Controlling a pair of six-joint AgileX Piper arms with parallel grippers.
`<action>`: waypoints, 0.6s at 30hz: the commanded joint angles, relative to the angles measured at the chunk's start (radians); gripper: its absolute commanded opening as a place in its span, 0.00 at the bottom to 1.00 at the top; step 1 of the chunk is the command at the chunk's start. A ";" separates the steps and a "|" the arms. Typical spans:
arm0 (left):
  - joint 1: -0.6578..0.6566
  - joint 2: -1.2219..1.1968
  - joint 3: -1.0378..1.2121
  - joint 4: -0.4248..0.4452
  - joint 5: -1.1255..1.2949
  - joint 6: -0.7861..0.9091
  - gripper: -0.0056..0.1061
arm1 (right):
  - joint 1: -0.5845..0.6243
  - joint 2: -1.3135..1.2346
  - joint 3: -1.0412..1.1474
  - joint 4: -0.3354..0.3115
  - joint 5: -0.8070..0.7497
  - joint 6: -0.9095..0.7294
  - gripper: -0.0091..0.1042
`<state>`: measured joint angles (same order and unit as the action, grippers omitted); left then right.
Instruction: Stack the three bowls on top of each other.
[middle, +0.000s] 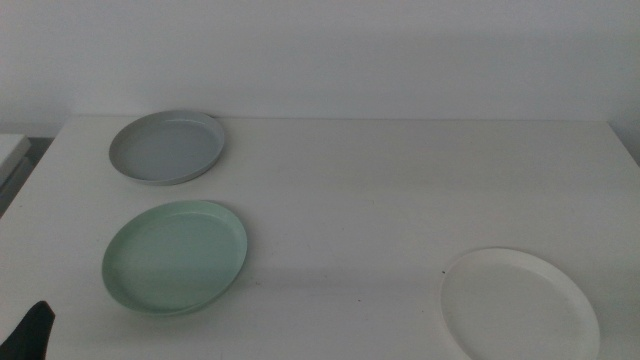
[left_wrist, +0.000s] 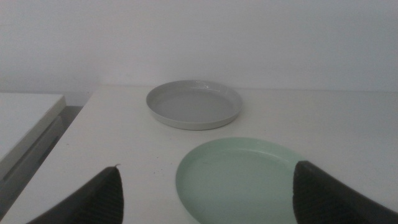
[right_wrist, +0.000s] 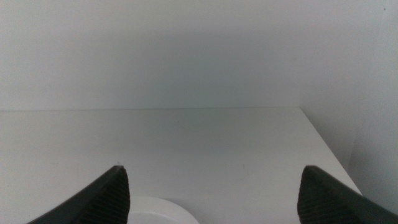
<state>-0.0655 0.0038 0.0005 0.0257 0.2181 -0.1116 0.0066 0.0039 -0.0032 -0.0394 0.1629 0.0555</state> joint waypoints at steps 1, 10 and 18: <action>-0.005 -0.004 -0.001 0.004 -0.013 -0.010 0.89 | -0.007 -0.004 0.003 -0.007 -0.011 -0.003 0.89; -0.005 0.175 -0.403 0.052 0.326 -0.010 0.89 | -0.007 -0.004 0.003 -0.007 -0.011 -0.003 0.89; -0.005 0.560 -0.854 0.059 0.729 0.112 0.89 | -0.007 -0.004 0.003 -0.007 -0.011 -0.003 0.89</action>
<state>-0.0678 0.4808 -0.7774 0.0750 0.8512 -0.0175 0.0066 0.0039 -0.0032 -0.0394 0.1629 0.0555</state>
